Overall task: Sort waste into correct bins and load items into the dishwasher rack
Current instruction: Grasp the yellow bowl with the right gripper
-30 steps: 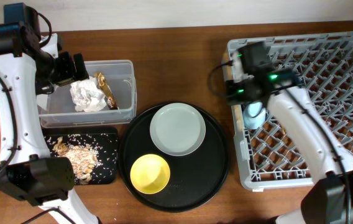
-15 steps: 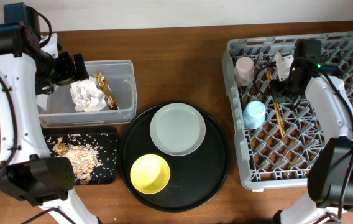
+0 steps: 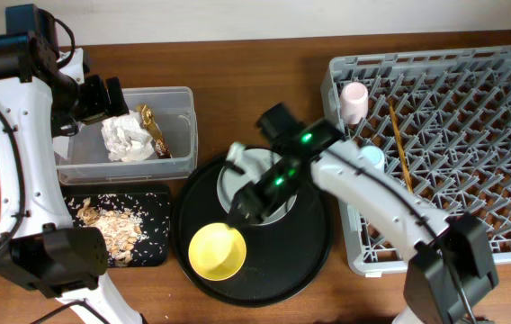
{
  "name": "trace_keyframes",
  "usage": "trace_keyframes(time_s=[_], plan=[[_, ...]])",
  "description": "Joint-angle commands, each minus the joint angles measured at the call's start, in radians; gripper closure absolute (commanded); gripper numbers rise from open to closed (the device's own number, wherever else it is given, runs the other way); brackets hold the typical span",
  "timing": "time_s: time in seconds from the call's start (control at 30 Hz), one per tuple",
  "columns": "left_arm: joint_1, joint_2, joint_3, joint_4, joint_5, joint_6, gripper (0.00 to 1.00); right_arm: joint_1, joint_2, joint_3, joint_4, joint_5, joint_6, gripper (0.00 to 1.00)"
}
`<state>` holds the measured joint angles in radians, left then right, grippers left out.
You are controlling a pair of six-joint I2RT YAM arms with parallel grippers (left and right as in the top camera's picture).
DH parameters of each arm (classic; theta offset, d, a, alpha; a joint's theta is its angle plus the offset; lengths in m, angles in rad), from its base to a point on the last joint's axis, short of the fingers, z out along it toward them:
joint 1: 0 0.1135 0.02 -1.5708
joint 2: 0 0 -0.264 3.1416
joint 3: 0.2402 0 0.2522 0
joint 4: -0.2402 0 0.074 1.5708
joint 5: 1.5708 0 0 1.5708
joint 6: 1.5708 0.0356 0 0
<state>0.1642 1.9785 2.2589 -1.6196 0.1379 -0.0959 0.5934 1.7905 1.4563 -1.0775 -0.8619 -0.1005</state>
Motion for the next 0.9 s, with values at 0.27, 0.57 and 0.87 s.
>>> trace_keyframes(time_s=[0.27,0.57,0.87], plan=[[0.002,0.000,0.006,-0.001,-0.004,-0.009,0.01,0.613,-0.008,0.006,0.231,0.851,0.192,0.50],[0.003,0.000,0.006,-0.001,-0.004,-0.009,0.01,0.611,0.164,0.003,0.243,0.812,0.215,0.58],[0.002,0.000,0.006,-0.001,-0.004,-0.009,0.01,0.611,0.206,-0.001,0.237,0.791,0.214,0.73]])
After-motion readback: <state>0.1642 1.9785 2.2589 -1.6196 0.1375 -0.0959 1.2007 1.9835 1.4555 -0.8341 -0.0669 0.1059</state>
